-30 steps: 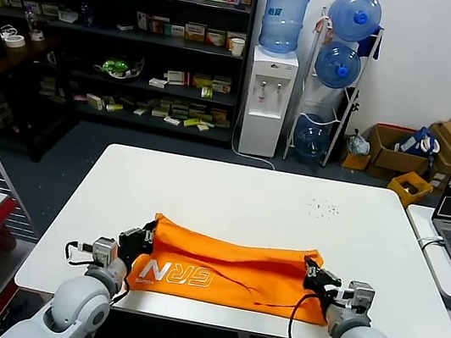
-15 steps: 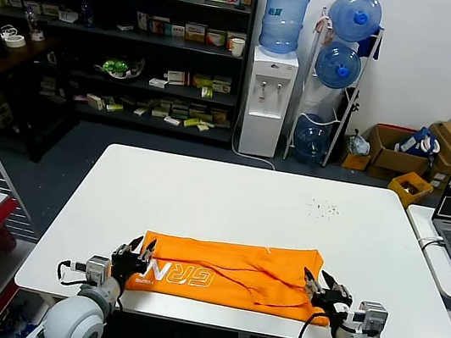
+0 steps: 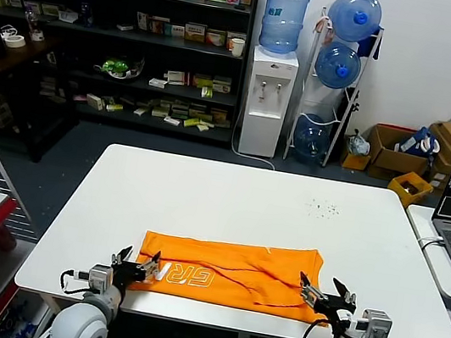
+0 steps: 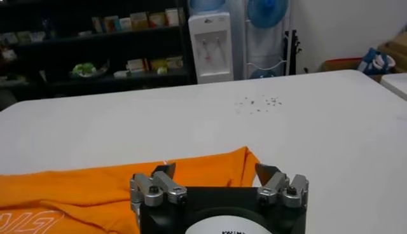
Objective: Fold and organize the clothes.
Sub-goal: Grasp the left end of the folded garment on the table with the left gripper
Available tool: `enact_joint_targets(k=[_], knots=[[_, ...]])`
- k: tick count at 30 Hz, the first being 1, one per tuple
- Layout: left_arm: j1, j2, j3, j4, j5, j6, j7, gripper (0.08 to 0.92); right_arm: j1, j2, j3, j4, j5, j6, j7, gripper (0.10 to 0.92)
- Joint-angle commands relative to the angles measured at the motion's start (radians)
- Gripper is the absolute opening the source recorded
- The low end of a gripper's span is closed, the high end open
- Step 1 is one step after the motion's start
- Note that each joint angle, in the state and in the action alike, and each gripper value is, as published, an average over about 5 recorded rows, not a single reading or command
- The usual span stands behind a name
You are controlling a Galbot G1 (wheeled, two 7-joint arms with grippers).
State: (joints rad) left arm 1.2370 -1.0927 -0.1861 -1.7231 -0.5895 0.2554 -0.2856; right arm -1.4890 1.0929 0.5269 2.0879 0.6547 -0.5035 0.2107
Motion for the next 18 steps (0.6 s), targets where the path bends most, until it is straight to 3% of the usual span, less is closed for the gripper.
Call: enact_joint_targets(k=[1, 18], knots=[[-0.007, -0.006, 0.001, 0.082, -0.003, -0.024, 0.004, 0.779, -0.01, 0.003, 0.006, 0.004, -0.004, 0.0, 0.001, 0.823], [-0.005, -0.009, 0.011, 0.038, -0.05, -0.046, -0.002, 0.294, 0.002, 0.011, 0.002, -0.008, -0.005, 0.008, 0.004, 0.823]])
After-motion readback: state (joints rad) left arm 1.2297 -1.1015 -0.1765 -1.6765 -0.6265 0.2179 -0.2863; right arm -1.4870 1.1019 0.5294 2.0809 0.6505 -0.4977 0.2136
